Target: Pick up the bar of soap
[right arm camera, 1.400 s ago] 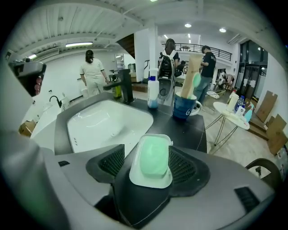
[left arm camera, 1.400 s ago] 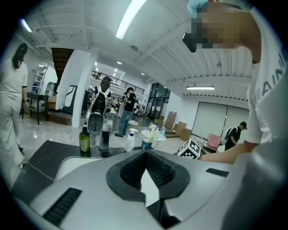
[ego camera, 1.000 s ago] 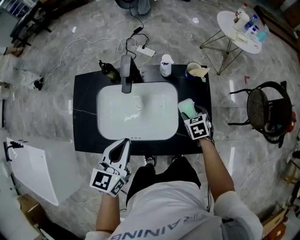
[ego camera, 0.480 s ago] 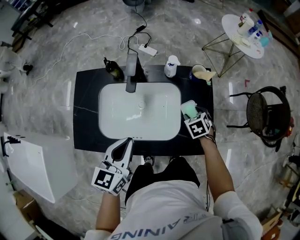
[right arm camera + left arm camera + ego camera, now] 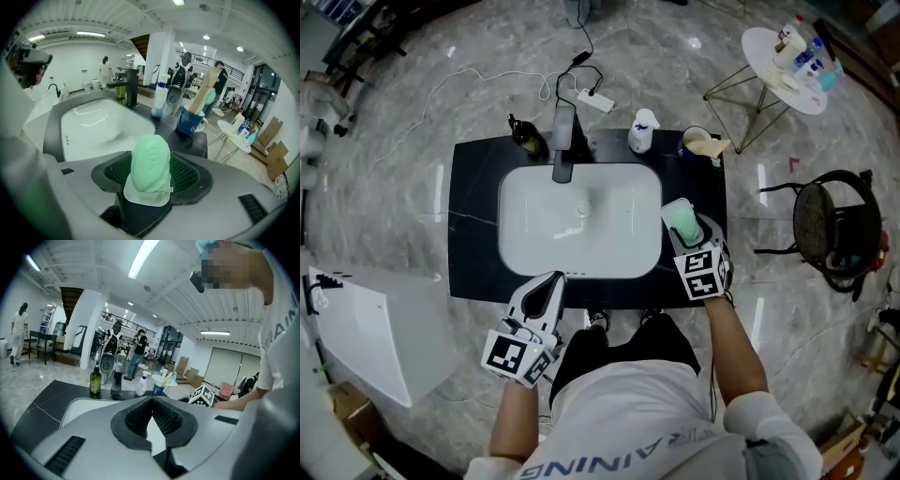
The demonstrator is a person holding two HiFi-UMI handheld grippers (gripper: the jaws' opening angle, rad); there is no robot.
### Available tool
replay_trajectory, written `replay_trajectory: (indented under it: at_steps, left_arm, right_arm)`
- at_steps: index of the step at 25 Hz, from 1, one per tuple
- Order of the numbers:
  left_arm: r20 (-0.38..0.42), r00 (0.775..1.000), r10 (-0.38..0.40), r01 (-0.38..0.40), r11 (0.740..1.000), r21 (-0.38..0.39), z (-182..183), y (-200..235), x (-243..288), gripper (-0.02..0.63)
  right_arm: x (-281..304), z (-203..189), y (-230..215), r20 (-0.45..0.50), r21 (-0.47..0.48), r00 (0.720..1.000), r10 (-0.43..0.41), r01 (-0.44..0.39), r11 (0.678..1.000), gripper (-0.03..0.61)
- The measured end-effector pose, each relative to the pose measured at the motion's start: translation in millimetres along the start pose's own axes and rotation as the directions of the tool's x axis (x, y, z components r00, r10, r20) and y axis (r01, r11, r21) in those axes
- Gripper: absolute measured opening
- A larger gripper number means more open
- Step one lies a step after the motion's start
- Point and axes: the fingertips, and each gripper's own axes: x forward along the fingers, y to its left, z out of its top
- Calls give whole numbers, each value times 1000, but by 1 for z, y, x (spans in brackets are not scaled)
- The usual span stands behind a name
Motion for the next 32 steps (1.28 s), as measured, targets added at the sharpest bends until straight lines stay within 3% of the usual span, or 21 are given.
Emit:
replay_trajectory:
  at_steps: [4,8,15,25,32]
  left_arm:
    - [-3,1000,-13,13,999,33,5,-8,4,2]
    - [16,999,-31,30,998,62,16,-18,8,2]
    - [75,996,-46,38,994,107,47,-34,4,2]
    - [170,982,-77,48,985,168,90,-56,-7,2]
    - [221,970,-97,50,976,213,111,-67,-17,2]
  right_arm:
    - [-27,22,3,85,3,996,-2,2,1000,268]
    - [-64,47,2,158,68,987,-2,-9,998,268]
    - [-136,98,7,318,75,948,-6,-18,997,268]
    - [-221,143,-3,508,132,862,-5,-72,989,268]
    - [-270,171,-6,616,113,788,-15,-70,991,268]
